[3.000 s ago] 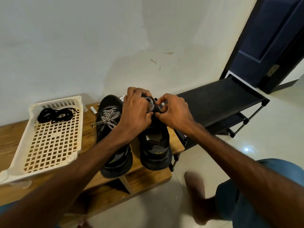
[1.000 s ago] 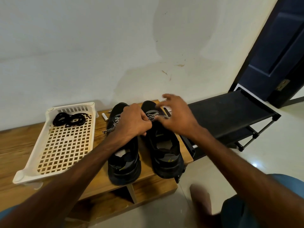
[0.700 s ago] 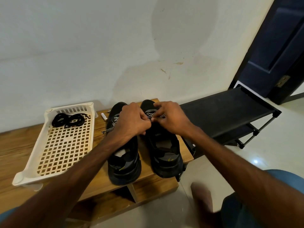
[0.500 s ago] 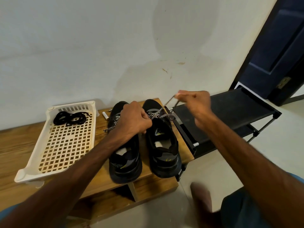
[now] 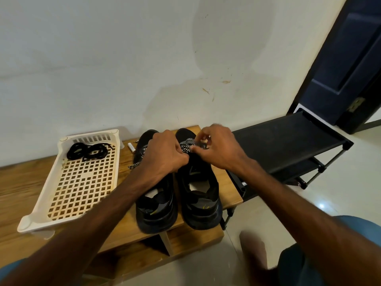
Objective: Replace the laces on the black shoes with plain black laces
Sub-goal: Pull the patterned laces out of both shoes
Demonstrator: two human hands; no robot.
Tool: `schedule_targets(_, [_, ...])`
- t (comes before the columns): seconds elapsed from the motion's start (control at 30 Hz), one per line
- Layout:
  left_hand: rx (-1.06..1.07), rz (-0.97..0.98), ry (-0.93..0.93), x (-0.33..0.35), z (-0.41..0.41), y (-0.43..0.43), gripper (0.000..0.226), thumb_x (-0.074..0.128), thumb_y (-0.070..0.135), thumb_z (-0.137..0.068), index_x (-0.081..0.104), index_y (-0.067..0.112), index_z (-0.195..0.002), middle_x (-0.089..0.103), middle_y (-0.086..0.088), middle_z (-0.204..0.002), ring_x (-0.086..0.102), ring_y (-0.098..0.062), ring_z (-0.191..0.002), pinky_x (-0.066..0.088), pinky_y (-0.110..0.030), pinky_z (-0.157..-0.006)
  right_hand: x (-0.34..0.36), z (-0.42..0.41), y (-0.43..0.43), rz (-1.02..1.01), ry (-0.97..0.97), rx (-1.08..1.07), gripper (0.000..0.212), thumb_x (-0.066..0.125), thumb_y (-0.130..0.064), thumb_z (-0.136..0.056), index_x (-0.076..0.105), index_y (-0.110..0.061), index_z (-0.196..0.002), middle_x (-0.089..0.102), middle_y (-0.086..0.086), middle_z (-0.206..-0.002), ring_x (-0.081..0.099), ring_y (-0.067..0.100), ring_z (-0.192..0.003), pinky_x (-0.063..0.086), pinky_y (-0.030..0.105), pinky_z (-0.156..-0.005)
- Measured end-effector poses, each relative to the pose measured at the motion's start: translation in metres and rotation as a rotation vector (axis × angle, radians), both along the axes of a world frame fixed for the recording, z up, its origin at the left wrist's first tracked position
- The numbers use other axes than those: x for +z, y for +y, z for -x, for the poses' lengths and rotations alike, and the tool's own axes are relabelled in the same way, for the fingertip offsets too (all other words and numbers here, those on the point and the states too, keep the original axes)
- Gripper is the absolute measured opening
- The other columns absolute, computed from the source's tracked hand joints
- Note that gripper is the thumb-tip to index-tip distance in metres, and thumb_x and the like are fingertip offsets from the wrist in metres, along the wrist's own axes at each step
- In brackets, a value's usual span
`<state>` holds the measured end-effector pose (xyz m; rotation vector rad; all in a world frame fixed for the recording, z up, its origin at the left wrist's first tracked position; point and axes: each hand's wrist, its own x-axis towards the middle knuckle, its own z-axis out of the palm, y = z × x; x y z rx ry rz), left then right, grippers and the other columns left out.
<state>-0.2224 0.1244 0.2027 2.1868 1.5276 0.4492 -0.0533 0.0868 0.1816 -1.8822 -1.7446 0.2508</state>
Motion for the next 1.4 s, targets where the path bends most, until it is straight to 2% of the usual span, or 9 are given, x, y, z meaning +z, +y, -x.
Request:
schedule_targets(0.2, [-0.023,-0.007,0.015,0.000,0.001,0.000,0.009,0.078,0.020,-0.078,0.080,0.018,-0.070,0.070,0.002,-0.056,0.069,-0.008,-0.053,0.063,-0.031,-0.074,-0.009,0.006,-0.003,0.162,-0.009,-0.038,0.035,0.080,-0.027,-0.081,0.074,-0.013,-0.112,0.075,0.004,-0.100,0.071,0.018,-0.087,0.062,0.038,-0.079])
schedule_targets(0.37, [0.014,0.101,0.041,0.001,0.005,0.007,0.015,0.078,0.028,-0.081,0.074,0.014,-0.074,0.073,0.000,-0.060,0.073,-0.011,-0.059,0.062,-0.035,-0.080,-0.017,-0.012,-0.001,0.270,0.529,-0.192,0.039,0.090,-0.027,-0.075,0.071,-0.012,-0.105,0.074,0.006,-0.101,0.074,0.019,-0.091,0.064,0.041,-0.081])
schedule_targets(0.57, [-0.104,-0.385,0.324,-0.017,-0.025,-0.012,0.046,0.079,0.025,-0.081,0.061,0.019,-0.124,0.058,-0.006,-0.124,0.051,-0.025,-0.120,0.053,-0.039,-0.085,-0.019,-0.019,-0.002,0.324,0.702,-0.199,0.046,0.091,-0.020,-0.073,0.063,-0.014,-0.110,0.074,0.009,-0.110,0.074,0.023,-0.099,0.063,0.046,-0.086])
schedule_targets(0.73, [-0.100,-0.487,0.363,-0.023,-0.042,-0.005,0.025,0.077,0.026,-0.087,0.069,0.012,-0.107,0.065,-0.008,-0.114,0.050,-0.027,-0.120,0.051,-0.040,-0.077,-0.020,-0.018,-0.001,0.314,0.654,-0.213,0.083,0.090,-0.019,-0.075,0.045,-0.009,-0.144,0.071,0.009,-0.117,0.071,0.024,-0.105,0.059,0.047,-0.093])
schedule_targets(0.9, [-0.016,-0.385,0.010,-0.037,-0.034,0.004,0.014,0.064,0.017,-0.091,0.069,0.008,-0.083,0.067,-0.007,-0.087,0.067,-0.025,-0.080,0.049,-0.034,-0.065,-0.020,-0.020,-0.002,0.304,0.659,-0.242,0.082,0.090,-0.018,-0.074,0.044,-0.008,-0.141,0.068,0.009,-0.115,0.072,0.020,-0.097,0.063,0.042,-0.084])
schedule_targets(1.07, [0.244,0.382,-0.729,-0.029,-0.012,0.035,0.016,0.051,0.005,-0.099,0.065,0.000,-0.103,0.072,-0.021,-0.101,0.075,-0.026,-0.073,0.064,-0.042,-0.073,-0.017,-0.022,-0.004,0.327,0.678,-0.264,0.091,0.092,-0.014,-0.072,0.040,-0.008,-0.145,0.065,0.012,-0.121,0.072,0.020,-0.094,0.064,0.034,-0.074])
schedule_targets(1.2, [0.023,-0.008,-0.280,-0.024,-0.007,0.033,0.036,0.057,0.026,-0.085,0.061,0.020,-0.121,0.064,0.002,-0.113,0.064,-0.018,-0.103,0.053,-0.035,-0.087,-0.017,-0.017,-0.004,0.291,0.583,-0.259,0.092,0.093,-0.019,-0.071,0.040,-0.009,-0.147,0.067,0.010,-0.118,0.070,0.025,-0.104,0.062,0.045,-0.088])
schedule_targets(1.3, [-0.206,-0.331,0.087,-0.029,-0.013,0.016,0.049,0.069,0.041,-0.079,0.068,0.025,-0.125,0.052,0.000,-0.143,0.036,-0.022,-0.134,0.042,-0.041,-0.105,-0.016,-0.011,-0.006,0.243,0.486,-0.252,0.093,0.092,-0.026,-0.072,0.040,-0.011,-0.147,0.065,0.004,-0.113,0.068,0.022,-0.104,0.061,0.044,-0.089])
schedule_targets(1.4, [-0.251,-0.424,0.261,-0.034,-0.021,0.009,0.044,0.076,0.037,-0.081,0.072,0.025,-0.124,0.042,-0.002,-0.154,0.026,-0.025,-0.141,0.036,-0.042,-0.110,-0.013,-0.005,-0.008,0.220,0.370,-0.236,0.095,0.091,-0.032,-0.072,0.038,-0.013,-0.148,0.064,0.005,-0.123,0.065,0.022,-0.110,0.060,0.042,-0.092])
